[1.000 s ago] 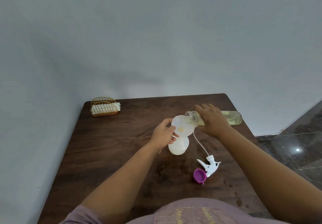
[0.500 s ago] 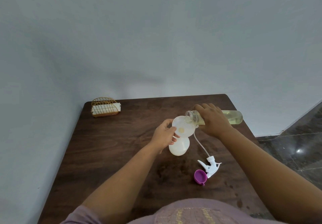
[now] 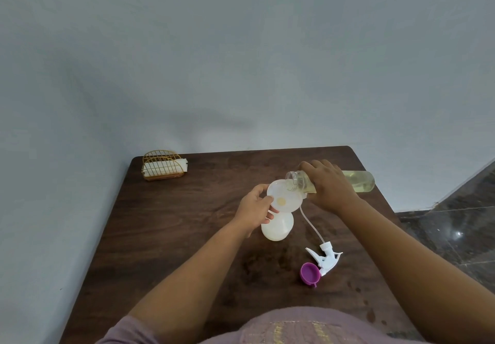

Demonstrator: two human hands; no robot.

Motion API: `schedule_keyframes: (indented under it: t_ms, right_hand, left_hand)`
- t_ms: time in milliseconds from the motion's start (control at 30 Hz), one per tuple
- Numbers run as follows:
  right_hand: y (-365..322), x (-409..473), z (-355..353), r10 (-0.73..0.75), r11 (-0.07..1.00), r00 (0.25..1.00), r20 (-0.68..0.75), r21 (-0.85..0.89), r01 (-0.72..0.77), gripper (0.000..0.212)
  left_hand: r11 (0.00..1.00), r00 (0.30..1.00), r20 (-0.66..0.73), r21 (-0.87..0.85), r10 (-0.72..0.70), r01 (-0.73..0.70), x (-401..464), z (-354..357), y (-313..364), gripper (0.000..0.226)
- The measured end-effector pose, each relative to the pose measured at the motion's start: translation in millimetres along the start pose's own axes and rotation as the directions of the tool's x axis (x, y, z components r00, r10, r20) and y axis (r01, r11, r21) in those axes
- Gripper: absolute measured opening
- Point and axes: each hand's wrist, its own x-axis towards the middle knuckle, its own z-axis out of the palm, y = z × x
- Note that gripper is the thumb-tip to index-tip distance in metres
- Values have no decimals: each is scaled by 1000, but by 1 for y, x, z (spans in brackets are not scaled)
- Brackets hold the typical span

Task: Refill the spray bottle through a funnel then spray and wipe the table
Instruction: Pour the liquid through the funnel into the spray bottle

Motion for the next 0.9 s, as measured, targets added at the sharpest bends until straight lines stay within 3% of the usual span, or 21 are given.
schedule_keyframes:
  t_ms: [900]
  right_hand:
    - [-1,1,1,-5,1000,1000,-5,-2,5,56]
  left_hand:
    - [1000,1000,7,-4,2,-2,0,-2,-1,29]
